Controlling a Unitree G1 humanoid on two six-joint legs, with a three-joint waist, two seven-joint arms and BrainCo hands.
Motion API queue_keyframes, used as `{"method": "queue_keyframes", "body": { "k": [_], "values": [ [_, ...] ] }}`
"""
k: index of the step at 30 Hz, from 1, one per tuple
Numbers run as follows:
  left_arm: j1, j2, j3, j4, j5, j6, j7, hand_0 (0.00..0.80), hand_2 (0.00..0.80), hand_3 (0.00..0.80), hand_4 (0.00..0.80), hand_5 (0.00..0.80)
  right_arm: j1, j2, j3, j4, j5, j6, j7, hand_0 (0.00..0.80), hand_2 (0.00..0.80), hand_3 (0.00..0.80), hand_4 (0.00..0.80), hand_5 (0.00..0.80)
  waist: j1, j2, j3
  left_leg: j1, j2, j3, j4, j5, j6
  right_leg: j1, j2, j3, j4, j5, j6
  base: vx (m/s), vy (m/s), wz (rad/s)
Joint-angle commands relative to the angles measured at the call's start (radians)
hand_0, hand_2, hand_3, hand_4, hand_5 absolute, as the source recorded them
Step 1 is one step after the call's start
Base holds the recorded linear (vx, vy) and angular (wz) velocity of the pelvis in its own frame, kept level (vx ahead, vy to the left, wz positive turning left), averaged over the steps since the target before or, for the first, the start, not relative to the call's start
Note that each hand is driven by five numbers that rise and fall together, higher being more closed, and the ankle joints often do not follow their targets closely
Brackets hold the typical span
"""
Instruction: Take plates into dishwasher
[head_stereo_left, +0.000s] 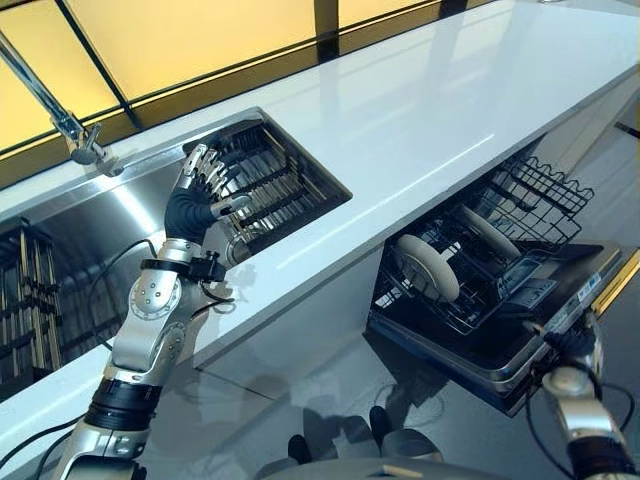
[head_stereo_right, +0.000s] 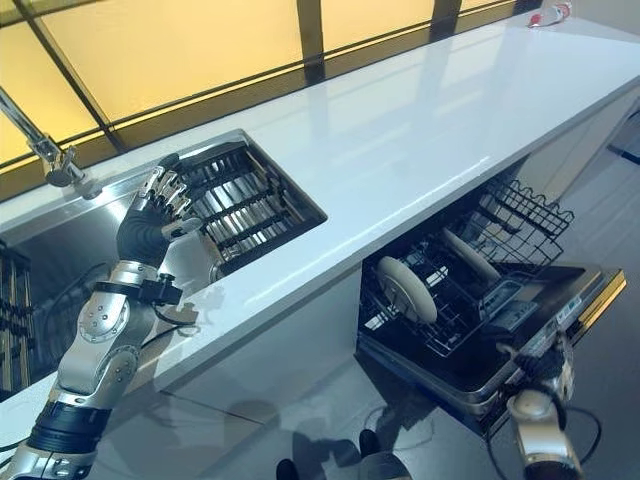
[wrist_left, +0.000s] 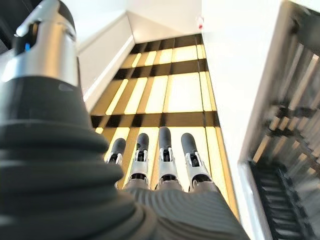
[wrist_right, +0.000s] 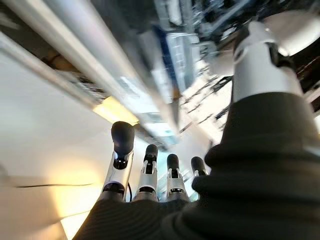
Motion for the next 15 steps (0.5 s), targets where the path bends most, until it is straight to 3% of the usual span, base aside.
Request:
{"method": "queue_keyframes", "body": {
  "k": [1, 7, 13, 15],
  "values": [
    [-0.045, 0.008, 0.007, -0.013, -0.002, -0.056, 0.003, 0.000, 0.000, 0.000, 0.000, 0.000, -0.089, -0.053, 0.011, 0.121, -0.022, -0.042, -0.177, 0.000, 0.000, 0.000, 0.000, 0.000, 0.026, 0.005, -0.025, 0.049, -0.052, -0.004, 0.008, -0.112, 0.082, 0.030, 0.062, -0.015, 0.007, -0.047, 0.000, 0.034, 0.005, -0.01],
    [-0.034, 0.021, -0.015, -0.022, -0.045, -0.057, -0.018, 0.000, 0.000, 0.000, 0.000, 0.000, -0.118, -0.057, 0.014, 0.306, 0.000, -0.051, -0.341, 0.000, 0.000, 0.000, 0.000, 0.000, 0.051, 0.034, -0.028, 0.054, -0.054, -0.019, 0.008, -0.112, 0.079, 0.040, 0.056, -0.029, 0.007, -0.053, -0.002, 0.034, 0.003, 0.02],
    [-0.037, 0.042, -0.019, -0.041, -0.085, -0.023, -0.038, 0.000, 0.000, 0.000, 0.000, 0.000, -0.160, -0.125, -0.021, 0.514, 0.068, -0.039, -0.297, 0.000, 0.000, 0.000, 0.000, 0.000, 0.081, 0.054, -0.025, 0.071, -0.056, -0.031, 0.008, -0.103, 0.074, 0.063, 0.043, -0.083, 0.015, -0.068, -0.016, 0.034, -0.015, 0.08],
    [-0.048, 0.042, -0.028, -0.046, -0.093, -0.015, -0.038, 0.000, 0.000, 0.000, 0.000, 0.000, -0.170, -0.156, -0.028, 0.572, 0.115, -0.050, -0.264, 0.000, 0.000, 0.000, 0.000, 0.000, 0.088, 0.062, -0.012, 0.070, -0.057, -0.054, 0.016, -0.092, 0.071, 0.048, 0.041, -0.103, 0.075, -0.094, -0.026, -0.020, -0.012, 0.20]
  ]
}}
